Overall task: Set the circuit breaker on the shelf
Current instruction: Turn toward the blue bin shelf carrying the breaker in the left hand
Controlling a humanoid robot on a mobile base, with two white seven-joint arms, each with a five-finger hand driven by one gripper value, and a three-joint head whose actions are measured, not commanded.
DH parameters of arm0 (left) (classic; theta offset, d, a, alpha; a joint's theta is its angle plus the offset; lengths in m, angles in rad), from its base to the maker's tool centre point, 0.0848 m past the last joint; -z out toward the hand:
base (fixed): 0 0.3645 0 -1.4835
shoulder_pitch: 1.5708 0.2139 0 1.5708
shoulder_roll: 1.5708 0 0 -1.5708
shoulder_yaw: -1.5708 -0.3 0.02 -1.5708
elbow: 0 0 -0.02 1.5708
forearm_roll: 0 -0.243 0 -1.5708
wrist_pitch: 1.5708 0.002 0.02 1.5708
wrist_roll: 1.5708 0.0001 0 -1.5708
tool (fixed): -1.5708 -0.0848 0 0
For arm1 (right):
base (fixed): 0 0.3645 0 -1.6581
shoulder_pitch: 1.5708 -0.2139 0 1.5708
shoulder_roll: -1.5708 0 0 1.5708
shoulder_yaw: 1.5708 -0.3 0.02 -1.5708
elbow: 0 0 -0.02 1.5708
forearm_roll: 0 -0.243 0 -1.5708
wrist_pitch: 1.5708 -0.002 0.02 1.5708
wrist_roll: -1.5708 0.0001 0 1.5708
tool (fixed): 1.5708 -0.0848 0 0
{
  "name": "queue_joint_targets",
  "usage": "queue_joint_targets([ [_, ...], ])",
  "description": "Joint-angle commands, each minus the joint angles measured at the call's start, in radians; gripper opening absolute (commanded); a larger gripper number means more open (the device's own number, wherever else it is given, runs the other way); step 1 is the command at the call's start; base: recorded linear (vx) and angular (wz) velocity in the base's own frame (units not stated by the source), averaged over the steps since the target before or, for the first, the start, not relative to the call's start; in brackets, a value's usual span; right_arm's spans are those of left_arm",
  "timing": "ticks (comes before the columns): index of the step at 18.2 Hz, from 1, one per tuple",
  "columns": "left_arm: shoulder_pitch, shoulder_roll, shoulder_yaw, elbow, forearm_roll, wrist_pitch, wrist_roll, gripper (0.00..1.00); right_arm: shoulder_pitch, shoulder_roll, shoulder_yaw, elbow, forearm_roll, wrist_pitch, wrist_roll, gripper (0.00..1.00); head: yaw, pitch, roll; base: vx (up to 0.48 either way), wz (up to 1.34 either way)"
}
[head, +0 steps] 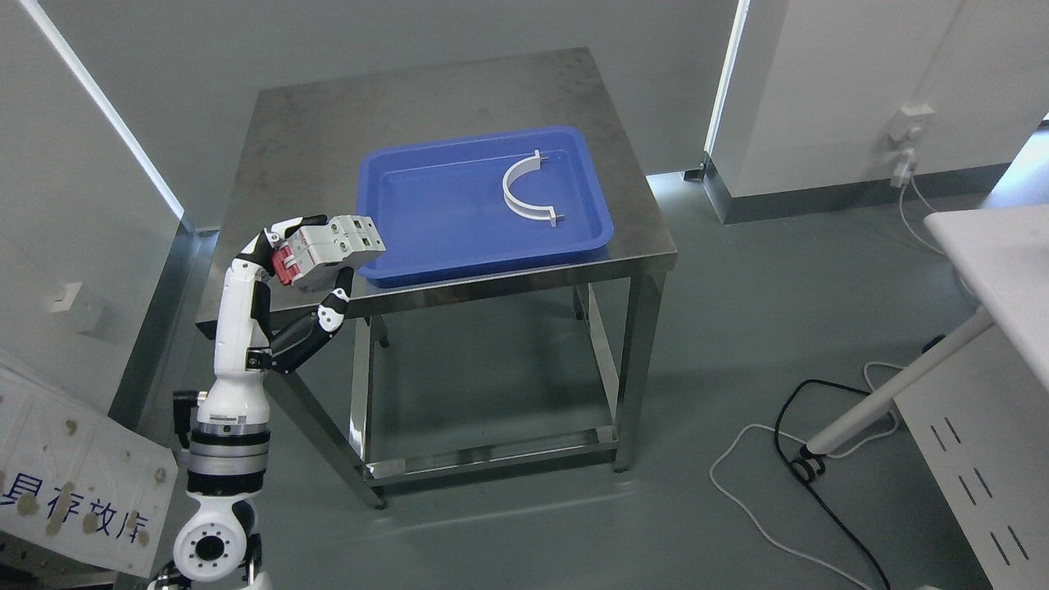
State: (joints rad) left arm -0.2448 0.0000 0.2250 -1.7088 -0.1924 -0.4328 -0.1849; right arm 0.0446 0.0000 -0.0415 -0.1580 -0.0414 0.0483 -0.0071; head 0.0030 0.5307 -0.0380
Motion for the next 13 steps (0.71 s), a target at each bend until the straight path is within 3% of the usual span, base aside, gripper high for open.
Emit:
queue_joint_targets([
  [1,0.009,0.017,0.017,0.000,0.001,-0.004,0.002,0.12,0.000,-0.017,0.000,0.000,0.000,-0.001,0.004,1.00,0.0000,0.000,0.000,-0.264,0.04],
  [13,0.010,0.017,0.030,0.000,0.001,-0.006,0.001,0.12,0.000,-0.017,0.000,0.000,0.000,-0.001,0.004,1.00,0.0000,0.000,0.000,-0.347,-0.08],
])
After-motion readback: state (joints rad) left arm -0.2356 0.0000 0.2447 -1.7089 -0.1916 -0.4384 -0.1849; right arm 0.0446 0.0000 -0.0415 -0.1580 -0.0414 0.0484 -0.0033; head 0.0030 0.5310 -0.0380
